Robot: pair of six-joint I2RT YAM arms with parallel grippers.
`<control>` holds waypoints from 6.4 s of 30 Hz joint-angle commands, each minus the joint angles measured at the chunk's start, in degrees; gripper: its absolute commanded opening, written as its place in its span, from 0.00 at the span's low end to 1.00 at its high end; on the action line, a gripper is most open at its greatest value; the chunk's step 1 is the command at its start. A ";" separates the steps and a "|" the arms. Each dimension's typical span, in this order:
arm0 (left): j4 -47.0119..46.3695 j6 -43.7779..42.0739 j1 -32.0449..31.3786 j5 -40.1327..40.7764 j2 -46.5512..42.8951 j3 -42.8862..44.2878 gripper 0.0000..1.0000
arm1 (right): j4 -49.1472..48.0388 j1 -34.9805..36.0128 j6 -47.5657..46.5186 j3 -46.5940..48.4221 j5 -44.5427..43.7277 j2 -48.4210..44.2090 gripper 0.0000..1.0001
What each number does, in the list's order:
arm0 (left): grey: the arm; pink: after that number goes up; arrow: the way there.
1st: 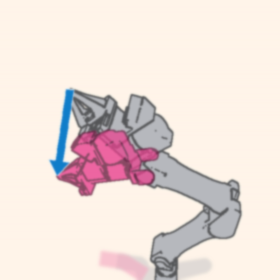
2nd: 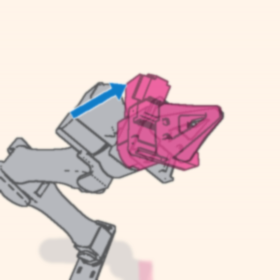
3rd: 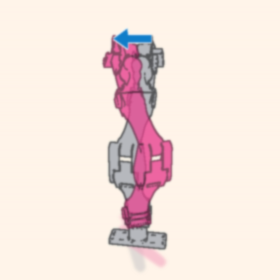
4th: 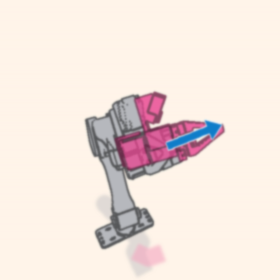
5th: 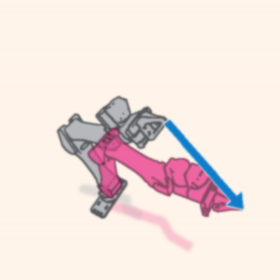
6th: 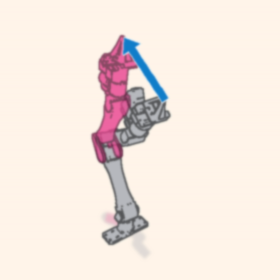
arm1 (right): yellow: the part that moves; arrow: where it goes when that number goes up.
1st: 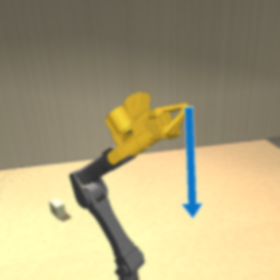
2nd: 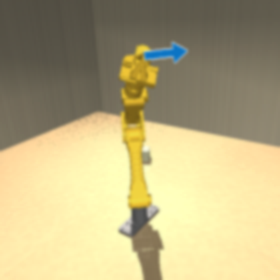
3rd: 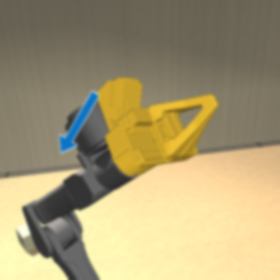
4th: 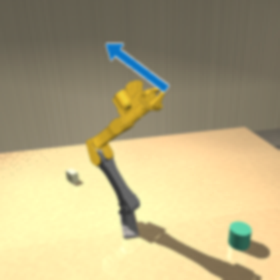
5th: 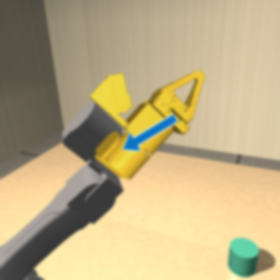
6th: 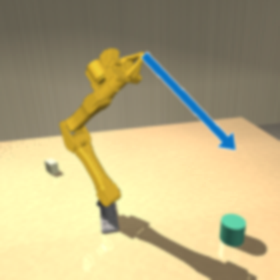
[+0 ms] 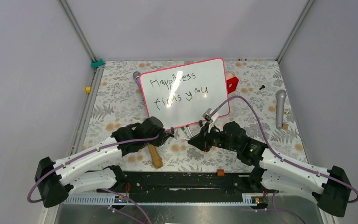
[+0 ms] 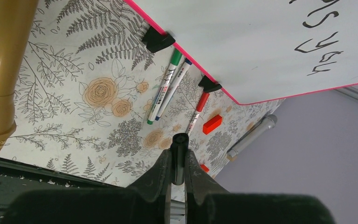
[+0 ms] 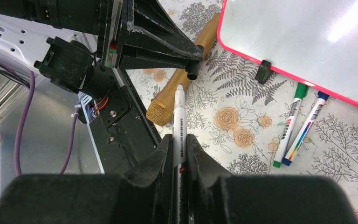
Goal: Write a sentence on the whiteboard
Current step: Insert the whiteboard marker without the cap into the pen cap, then put down the whiteboard marker at the corner of the board.
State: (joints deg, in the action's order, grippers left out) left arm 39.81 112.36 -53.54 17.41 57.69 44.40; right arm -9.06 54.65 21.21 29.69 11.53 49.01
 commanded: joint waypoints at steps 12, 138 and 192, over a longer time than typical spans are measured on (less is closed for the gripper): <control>0.03 6.81 0.28 6.54 -1.01 -0.89 0.00 | -6.06 1.42 -1.84 0.56 -2.16 5.65 0.00; -19.15 2.06 0.33 -12.01 5.88 0.37 0.00 | -22.15 12.23 -20.71 4.73 -31.31 20.13 0.00; 4.05 -52.81 -1.83 34.50 -28.97 -3.37 0.99 | -6.29 -3.66 11.28 1.23 1.88 22.46 0.99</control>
State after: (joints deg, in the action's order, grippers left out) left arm 41.25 62.81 -55.51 45.93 26.48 40.05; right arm -18.85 52.88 36.03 27.18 16.03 75.68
